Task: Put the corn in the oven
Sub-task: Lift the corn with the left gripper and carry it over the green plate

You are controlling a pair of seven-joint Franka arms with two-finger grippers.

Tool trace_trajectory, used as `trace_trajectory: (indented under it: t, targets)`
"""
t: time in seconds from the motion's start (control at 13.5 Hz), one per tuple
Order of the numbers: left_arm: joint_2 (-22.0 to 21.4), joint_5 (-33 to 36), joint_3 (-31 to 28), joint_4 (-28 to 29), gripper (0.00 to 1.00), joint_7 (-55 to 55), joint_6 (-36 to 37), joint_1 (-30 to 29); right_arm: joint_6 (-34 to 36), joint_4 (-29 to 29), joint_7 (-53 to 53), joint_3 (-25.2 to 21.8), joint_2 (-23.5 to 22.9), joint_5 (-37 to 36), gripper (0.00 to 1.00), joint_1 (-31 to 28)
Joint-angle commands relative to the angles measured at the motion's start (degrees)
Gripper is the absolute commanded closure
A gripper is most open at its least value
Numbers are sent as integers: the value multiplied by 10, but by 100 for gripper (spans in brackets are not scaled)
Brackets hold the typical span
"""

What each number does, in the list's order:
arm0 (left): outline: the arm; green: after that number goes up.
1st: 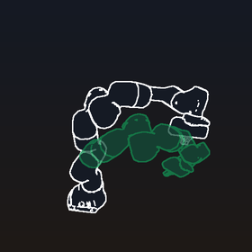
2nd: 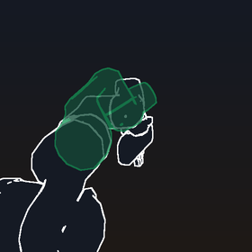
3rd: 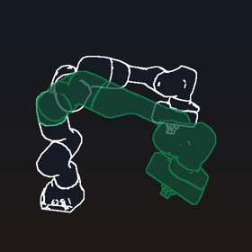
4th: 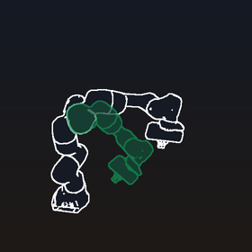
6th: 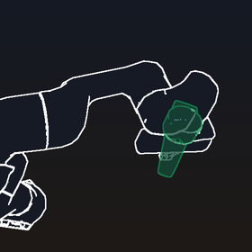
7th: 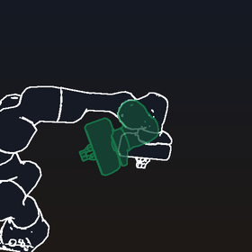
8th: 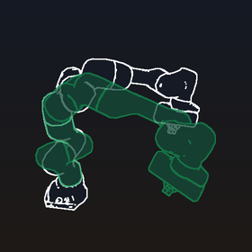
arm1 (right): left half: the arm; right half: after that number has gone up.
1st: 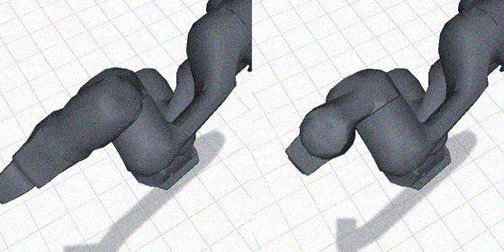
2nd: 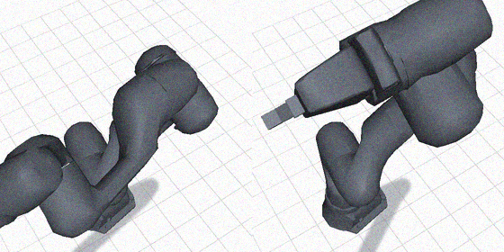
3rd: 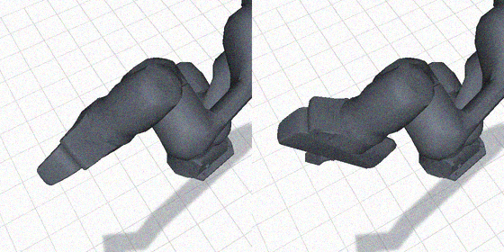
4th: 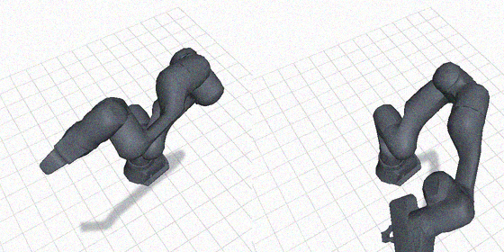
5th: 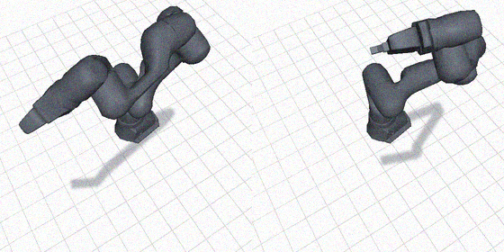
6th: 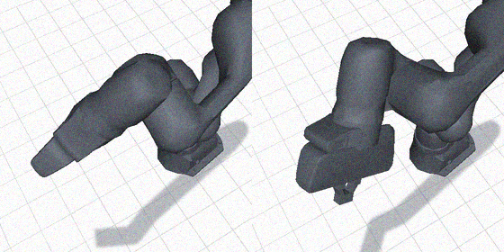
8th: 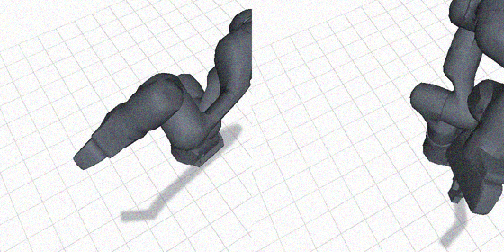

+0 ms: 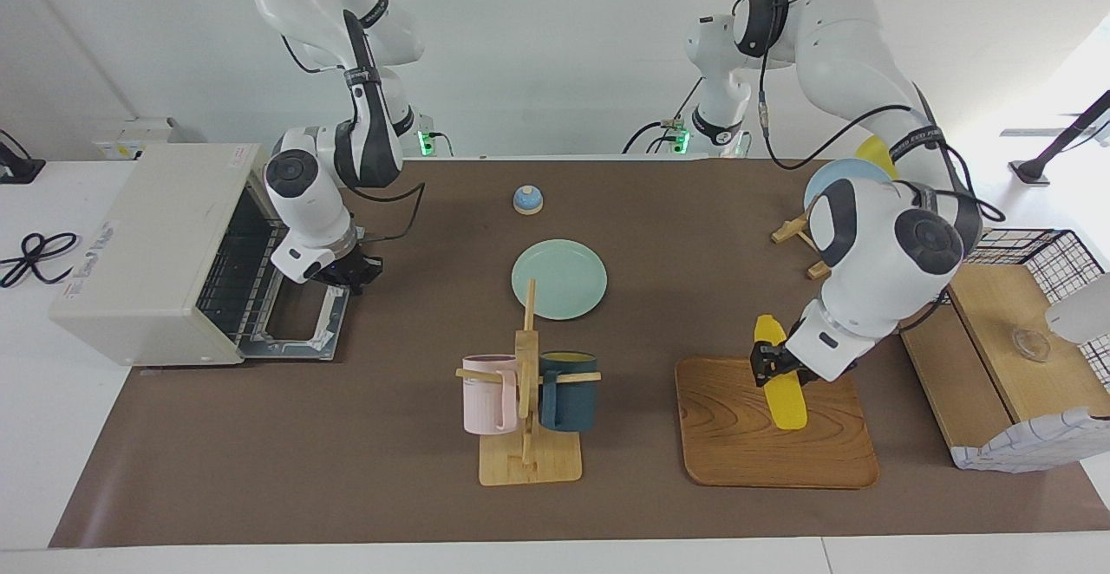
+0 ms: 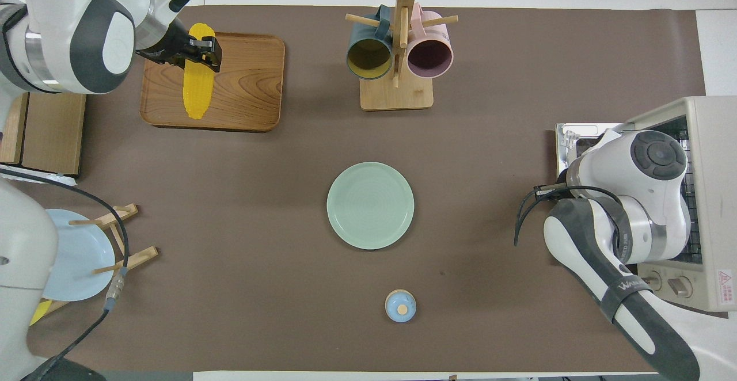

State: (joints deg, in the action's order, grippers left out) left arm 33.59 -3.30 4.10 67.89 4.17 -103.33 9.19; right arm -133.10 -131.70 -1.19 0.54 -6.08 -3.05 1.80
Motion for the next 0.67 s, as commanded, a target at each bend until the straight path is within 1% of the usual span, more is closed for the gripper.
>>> trace_trajectory:
  t: [0.0, 0.15, 0.22, 0.3, 0.37, 0.44, 0.52, 0.59]
  targets:
    - [-126, -12, -5, 161, 100, 57, -7, 49, 2, 14, 26, -6, -8, 5, 93, 10]
    - [-177, -12, -5, 239, 100, 127, -24, 111, 21, 37, 43, -6, -2, 6, 73, 29]
    - [-191, -12, -5, 268, 100, 158, -50, 145, 45, 59, 45, -5, -2, 6, 66, 34]
    - [-204, -12, -5, 300, 100, 185, -78, 173, 66, 78, 46, -4, -2, 19, 57, 42]
    - [-218, -14, -3, 339, 100, 212, -121, 197, 89, 96, 46, -4, 0, 50, 52, 53]
    - [-236, -21, -4, 389, 100, 246, -177, 224, 112, 109, 47, -4, 3, 66, 45, 58]
    - [-248, -23, -4, 435, 100, 273, -252, 251, 124, 115, 47, -4, 12, 67, 41, 60]
    - [-245, -24, -4, 456, 100, 283, -293, 269, 128, 115, 44, -3, 21, 66, 36, 60]
